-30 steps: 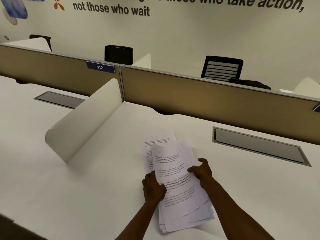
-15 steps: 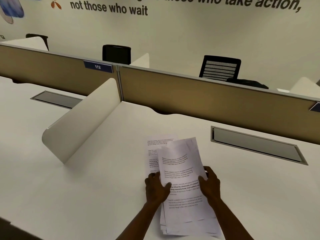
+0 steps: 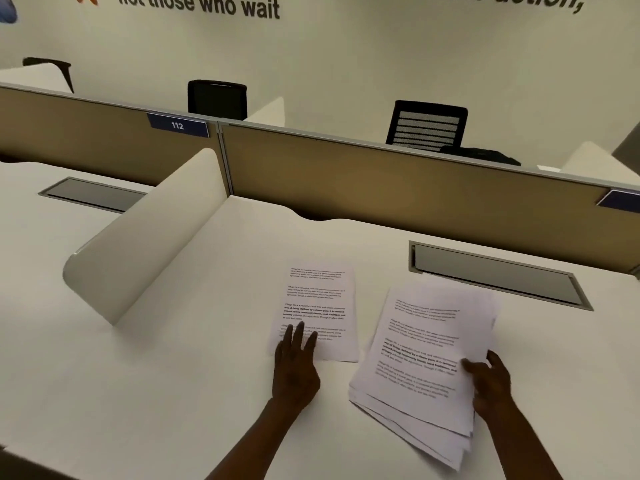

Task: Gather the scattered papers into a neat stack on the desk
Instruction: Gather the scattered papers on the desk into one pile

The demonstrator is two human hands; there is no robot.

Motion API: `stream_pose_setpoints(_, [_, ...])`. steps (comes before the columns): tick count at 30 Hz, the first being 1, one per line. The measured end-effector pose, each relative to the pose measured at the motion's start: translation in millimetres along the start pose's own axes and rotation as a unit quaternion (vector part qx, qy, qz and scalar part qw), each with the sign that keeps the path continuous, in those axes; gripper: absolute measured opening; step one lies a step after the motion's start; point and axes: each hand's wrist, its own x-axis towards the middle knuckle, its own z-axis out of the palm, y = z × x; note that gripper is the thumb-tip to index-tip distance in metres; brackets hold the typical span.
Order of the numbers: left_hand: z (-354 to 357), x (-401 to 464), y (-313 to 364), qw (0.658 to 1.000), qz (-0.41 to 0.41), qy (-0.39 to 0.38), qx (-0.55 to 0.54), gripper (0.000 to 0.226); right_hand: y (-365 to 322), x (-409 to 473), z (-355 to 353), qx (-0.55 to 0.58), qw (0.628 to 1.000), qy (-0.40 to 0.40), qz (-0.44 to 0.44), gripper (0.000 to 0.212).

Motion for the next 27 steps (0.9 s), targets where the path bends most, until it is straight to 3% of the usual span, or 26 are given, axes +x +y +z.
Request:
stream_pose_setpoints(3, [10,-1,7,0.999,-0.004,-0.047,0.018,0.059,8,5,-3,-0.003,1.000,0.014,0.013,0.055])
stream_pose_setpoints(8, [17,5,11,0.983,-0.133,-0.095,0.084,0.101,14,8,0,-0.034,0.999,0.013,0.018,0.051])
stream_pose_setpoints(11, [15,13,9,0.979,-0.160,-0.100,0.075,0.111,15,8,2,-0.050,0.999,0.005,0.017,0.049])
stream_pose_setpoints(14, [9,20,10,0.978,-0.163,-0.109,0.078,0.101,18,6,4,-0.061,0.998,-0.009,0.017,0.047])
stream_pose_setpoints(18, [-2,18,16,0.985,-0.134,-0.063,0.091,0.060,21,4,9,-0.062,0.998,-0.021,0.023,0.049])
stream_pose_setpoints(23, [-22,23,29,0.975,-0.149,0.073,-0.145,0.023,30,2,20,-0.060,0.997,-0.044,0.024,0.045])
stream_pose_setpoints(27, [-38,21,55,0.949,-0.032,0.139,-0.283,0.025,36,-3,35,-0.064,0.997,-0.044,0.020,0.051])
